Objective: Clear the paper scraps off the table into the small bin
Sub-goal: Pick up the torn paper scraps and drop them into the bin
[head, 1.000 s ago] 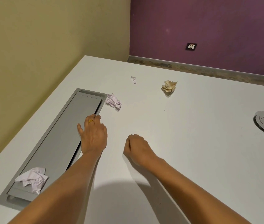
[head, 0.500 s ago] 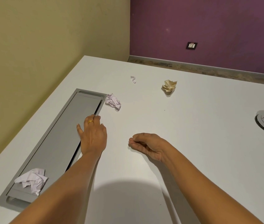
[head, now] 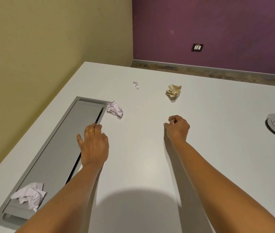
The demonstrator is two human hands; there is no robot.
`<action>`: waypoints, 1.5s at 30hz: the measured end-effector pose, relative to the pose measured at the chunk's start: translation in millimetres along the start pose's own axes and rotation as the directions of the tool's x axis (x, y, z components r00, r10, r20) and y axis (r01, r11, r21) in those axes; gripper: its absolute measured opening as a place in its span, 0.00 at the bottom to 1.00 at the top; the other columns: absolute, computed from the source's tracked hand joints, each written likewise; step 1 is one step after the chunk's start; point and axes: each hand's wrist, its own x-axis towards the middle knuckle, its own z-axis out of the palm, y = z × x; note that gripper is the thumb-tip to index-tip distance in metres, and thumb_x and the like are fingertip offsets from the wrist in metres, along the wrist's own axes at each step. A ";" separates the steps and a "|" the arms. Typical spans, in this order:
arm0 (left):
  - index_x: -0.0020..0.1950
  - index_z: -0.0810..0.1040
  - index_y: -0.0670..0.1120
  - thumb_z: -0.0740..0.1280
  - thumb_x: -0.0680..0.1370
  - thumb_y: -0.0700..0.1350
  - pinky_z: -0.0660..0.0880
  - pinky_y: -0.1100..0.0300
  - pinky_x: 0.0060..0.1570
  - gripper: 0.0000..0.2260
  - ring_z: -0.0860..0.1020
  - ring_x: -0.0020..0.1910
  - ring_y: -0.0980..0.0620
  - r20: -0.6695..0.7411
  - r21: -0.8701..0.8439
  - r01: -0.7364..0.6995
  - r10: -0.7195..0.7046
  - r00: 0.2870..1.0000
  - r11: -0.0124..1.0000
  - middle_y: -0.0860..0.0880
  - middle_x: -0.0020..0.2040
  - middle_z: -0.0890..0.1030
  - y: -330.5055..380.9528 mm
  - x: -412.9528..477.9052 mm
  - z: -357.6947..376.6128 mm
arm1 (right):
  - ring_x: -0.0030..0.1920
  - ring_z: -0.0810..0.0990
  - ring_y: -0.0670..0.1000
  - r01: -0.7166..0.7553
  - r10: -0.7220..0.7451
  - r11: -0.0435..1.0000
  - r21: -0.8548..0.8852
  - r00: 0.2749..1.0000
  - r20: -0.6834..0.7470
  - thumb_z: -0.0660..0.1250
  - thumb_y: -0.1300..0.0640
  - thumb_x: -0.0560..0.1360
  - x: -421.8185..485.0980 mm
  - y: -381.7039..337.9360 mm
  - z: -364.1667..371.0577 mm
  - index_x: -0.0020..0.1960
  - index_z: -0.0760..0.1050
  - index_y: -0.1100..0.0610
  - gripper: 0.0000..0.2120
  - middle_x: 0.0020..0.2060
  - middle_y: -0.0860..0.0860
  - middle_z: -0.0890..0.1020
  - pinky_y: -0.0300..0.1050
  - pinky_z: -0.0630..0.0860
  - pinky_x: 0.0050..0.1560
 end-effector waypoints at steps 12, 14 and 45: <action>0.64 0.70 0.43 0.58 0.78 0.42 0.60 0.39 0.68 0.14 0.70 0.67 0.45 0.002 0.017 0.012 -0.012 1.000 1.000 0.44 0.65 0.72 -1.0 1.3 3.0 | 0.40 0.80 0.57 0.031 -0.037 0.999 -0.042 0.990 -0.138 0.69 0.66 0.73 25.4 -3.1 13.1 0.41 0.79 0.68 0.04 0.42 0.60 0.84 0.44 0.75 0.43; 0.64 0.70 0.43 0.58 0.78 0.41 0.60 0.38 0.68 0.14 0.70 0.66 0.45 -0.002 0.016 0.013 -0.012 1.000 1.000 0.44 0.65 0.72 -1.5 1.1 3.1 | 0.44 0.82 0.60 0.019 -0.028 0.998 -0.063 0.990 -0.140 0.69 0.65 0.73 28.6 -4.1 13.3 0.41 0.79 0.69 0.06 0.44 0.61 0.84 0.45 0.75 0.43; 0.64 0.69 0.48 0.57 0.78 0.44 0.59 0.42 0.70 0.14 0.69 0.67 0.50 0.002 0.014 0.059 -0.059 0.998 0.998 0.48 0.66 0.71 -1.2 1.9 5.9 | 0.42 0.80 0.50 0.309 -0.285 0.941 -0.135 0.943 0.173 0.69 0.66 0.73 95.0 -113.6 108.3 0.52 0.81 0.62 0.09 0.50 0.57 0.83 0.34 0.76 0.41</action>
